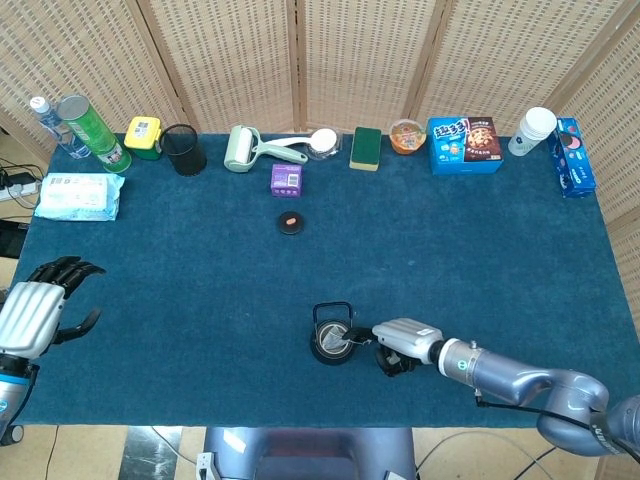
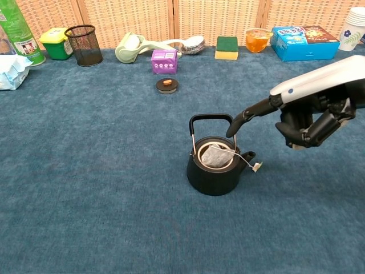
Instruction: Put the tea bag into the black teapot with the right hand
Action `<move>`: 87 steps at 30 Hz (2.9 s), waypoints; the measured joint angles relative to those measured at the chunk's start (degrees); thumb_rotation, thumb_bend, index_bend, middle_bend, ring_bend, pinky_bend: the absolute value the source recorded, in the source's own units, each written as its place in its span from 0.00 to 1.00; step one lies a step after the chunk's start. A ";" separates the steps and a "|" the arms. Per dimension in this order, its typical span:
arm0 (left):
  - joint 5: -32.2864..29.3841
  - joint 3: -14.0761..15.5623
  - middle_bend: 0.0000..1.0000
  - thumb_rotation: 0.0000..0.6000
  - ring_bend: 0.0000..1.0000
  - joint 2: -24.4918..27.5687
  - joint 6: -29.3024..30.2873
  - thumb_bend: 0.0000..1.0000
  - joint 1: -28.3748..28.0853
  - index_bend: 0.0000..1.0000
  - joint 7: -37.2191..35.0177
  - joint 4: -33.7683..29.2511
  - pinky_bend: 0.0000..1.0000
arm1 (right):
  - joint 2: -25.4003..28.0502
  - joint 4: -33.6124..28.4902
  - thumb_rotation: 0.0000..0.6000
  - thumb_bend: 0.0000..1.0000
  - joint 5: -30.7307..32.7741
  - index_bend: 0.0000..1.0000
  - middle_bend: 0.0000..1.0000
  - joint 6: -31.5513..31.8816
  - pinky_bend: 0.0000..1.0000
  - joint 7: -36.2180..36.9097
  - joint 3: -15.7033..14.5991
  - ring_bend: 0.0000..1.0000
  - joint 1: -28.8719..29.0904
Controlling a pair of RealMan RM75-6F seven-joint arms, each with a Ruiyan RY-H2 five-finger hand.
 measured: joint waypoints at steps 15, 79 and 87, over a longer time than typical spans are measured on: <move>-0.30 0.74 0.28 1.00 0.16 0.18 0.54 0.37 1.35 0.27 -1.17 1.21 0.20 | -4.78 2.31 1.00 1.00 11.43 0.09 1.00 -4.35 1.00 -15.03 0.69 1.00 3.56; -0.51 0.83 0.28 1.00 0.16 -3.76 -3.16 0.37 -0.40 0.27 -1.30 4.06 0.20 | 3.48 -5.66 1.00 0.62 32.62 0.14 0.85 10.25 0.91 -32.09 -0.79 0.94 -1.45; -2.71 0.98 0.28 1.00 0.16 -4.58 -4.05 0.37 -0.27 0.27 0.46 4.12 0.20 | 0.99 2.37 1.00 0.57 27.86 0.19 0.58 20.55 0.68 -28.66 0.67 0.64 -8.49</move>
